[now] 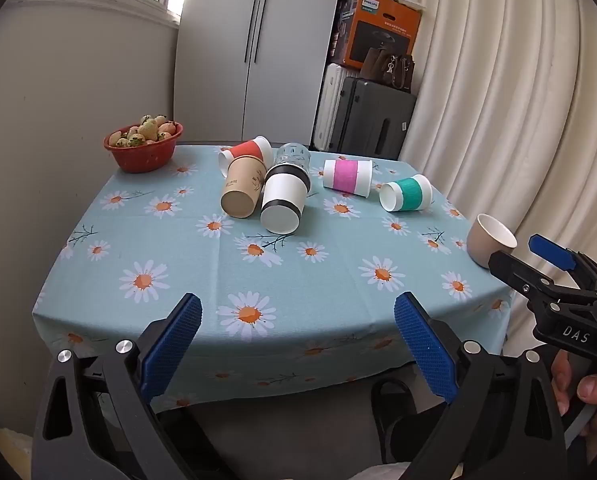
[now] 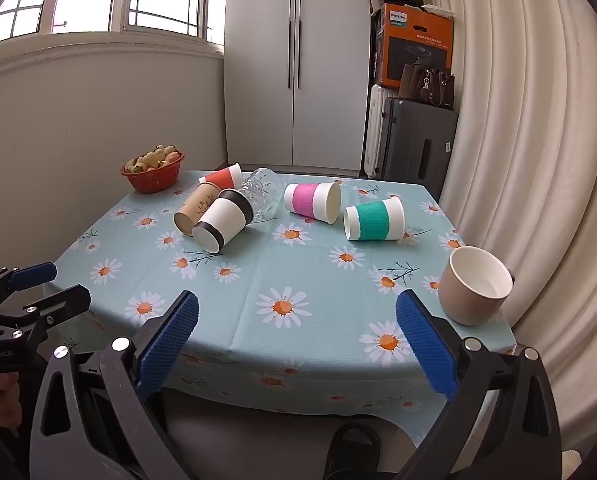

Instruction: Flip cup upright

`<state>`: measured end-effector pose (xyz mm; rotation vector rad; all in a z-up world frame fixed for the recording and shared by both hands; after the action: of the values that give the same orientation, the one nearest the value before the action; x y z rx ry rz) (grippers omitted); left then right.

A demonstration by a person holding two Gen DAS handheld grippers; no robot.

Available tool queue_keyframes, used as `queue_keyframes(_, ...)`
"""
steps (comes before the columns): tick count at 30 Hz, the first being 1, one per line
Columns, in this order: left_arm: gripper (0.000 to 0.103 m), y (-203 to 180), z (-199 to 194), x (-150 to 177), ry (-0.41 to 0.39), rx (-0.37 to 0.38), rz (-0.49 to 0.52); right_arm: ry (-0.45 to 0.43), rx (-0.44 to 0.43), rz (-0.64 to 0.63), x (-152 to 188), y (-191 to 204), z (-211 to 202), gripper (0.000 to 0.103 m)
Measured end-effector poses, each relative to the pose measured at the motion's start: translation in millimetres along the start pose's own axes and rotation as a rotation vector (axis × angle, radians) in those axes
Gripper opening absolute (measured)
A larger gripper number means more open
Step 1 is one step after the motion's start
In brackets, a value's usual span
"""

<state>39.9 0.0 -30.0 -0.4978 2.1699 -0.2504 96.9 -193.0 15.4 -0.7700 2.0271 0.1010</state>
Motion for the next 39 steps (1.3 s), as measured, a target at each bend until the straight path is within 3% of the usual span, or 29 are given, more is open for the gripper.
queue_keyframes(39, 0.095, -1.4, 0.6, 0.4, 0.003, 0.002, 0.002, 0.012, 0.001, -0.011, 0.8, 3.2, 2.3, 0.098)
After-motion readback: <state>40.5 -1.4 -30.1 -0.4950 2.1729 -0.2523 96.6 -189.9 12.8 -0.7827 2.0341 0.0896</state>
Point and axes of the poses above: each gripper's, at about its wrist camera, not at the fingertips, and z roughly the way its jaws point, y to its left, x to its underside, the point moved 5 cm from there along z, roughly the way its jaws point, and after that the axes turned 15 degrees about -z, right-handed, at the moved point
